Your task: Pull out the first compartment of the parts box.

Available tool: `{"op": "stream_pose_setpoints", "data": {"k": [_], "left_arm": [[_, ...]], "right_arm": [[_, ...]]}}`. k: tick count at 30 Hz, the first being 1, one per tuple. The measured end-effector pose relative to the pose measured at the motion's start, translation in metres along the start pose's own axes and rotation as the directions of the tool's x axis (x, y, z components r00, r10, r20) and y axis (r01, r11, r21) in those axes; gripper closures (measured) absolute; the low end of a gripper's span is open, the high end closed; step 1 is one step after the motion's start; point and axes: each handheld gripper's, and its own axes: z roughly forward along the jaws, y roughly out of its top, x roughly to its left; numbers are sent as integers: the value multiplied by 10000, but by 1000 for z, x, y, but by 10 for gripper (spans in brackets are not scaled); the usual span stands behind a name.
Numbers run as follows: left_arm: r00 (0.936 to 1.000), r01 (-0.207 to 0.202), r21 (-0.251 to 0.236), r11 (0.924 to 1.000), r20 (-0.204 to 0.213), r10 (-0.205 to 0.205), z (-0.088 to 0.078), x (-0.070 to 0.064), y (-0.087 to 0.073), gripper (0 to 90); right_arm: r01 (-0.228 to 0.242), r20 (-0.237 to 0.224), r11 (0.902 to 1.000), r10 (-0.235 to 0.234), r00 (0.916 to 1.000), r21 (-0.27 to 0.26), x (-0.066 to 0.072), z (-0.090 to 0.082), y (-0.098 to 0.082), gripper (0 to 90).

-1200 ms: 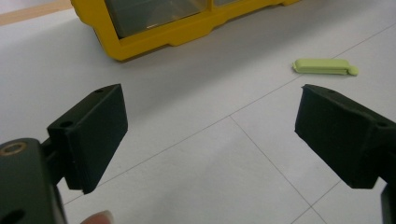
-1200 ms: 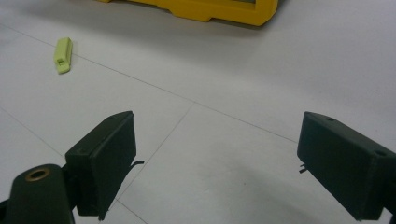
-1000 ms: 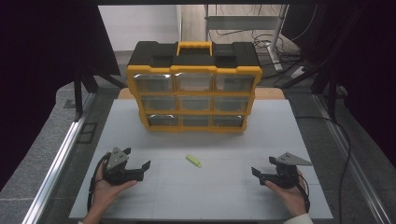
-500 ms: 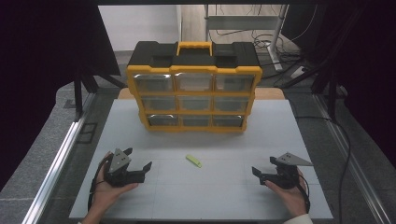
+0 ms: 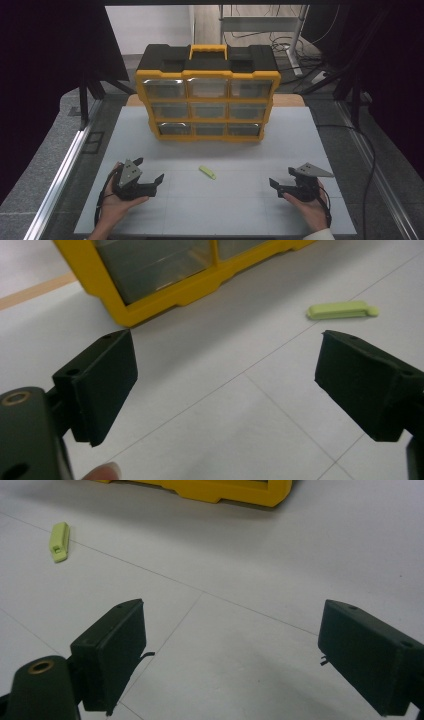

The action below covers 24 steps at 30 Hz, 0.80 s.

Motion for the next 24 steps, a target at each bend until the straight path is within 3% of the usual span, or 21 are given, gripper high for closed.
{"op": "stream_pose_setpoints", "data": {"k": [5,12,18,24], "left_arm": [[9993,-325,-386,9987,175,332,1,-2,2,102],[9941,-1081,-558,9926,-39,1080,4,-7,5,108],[9789,-1999,-385,9791,-504,1979,4,-11,5,97],[9654,-2536,-314,9668,-714,2509,6,-13,7,109]], "right_arm": [[-7,-18,10000,7,10000,33,-1,3,1,121],[-105,-11,9999,105,9999,33,-3,2,1,122],[-93,73,9999,93,9999,75,-3,3,1,123],[-52,111,9999,50,9999,156,-3,4,1,123]]}}
